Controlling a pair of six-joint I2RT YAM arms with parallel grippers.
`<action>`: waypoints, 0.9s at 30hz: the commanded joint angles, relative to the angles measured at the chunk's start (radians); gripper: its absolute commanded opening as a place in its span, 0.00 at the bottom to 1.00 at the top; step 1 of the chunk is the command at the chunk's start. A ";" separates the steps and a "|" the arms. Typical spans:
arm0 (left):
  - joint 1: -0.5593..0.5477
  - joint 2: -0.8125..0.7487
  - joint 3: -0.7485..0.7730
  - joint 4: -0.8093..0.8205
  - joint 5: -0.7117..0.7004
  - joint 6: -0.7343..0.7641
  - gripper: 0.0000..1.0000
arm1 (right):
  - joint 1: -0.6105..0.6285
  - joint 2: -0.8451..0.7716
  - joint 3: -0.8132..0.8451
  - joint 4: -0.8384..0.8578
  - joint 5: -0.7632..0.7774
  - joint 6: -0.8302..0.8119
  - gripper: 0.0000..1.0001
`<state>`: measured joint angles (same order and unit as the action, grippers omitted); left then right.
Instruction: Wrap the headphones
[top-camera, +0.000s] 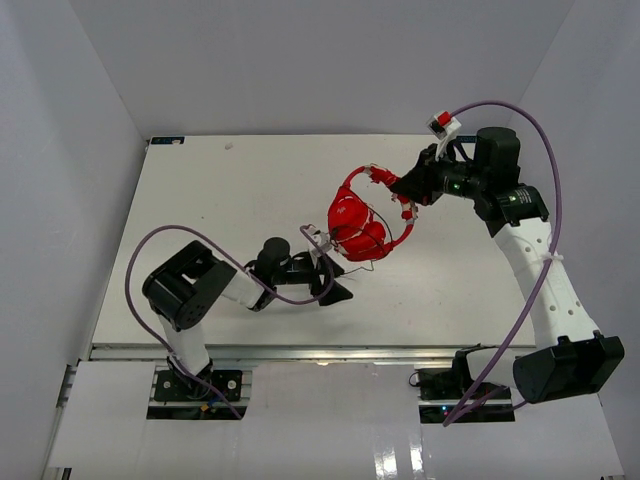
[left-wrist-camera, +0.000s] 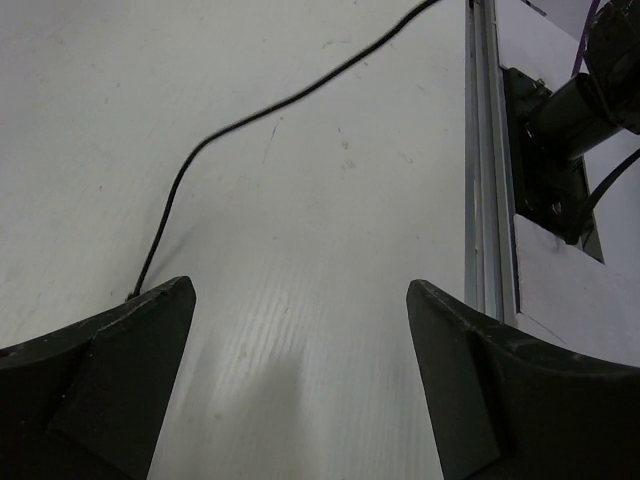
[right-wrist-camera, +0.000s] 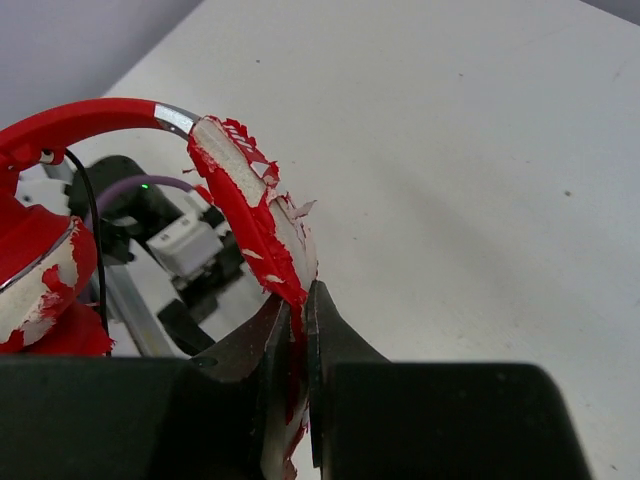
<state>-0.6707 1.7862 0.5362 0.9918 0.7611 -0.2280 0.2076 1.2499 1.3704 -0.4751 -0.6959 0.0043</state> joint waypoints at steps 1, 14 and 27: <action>-0.054 0.068 0.170 0.157 -0.117 0.060 0.98 | -0.017 -0.013 0.046 0.065 -0.121 0.159 0.08; -0.084 0.218 0.336 0.172 -0.116 -0.003 0.01 | -0.065 -0.005 0.044 0.099 -0.196 0.227 0.08; 0.101 -0.012 0.119 0.132 0.048 -0.035 0.00 | -0.065 -0.082 0.018 -0.084 -0.008 -0.177 0.08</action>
<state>-0.6802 1.9391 0.7189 1.1334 0.6984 -0.2531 0.1390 1.2471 1.3746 -0.4702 -0.8333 0.0423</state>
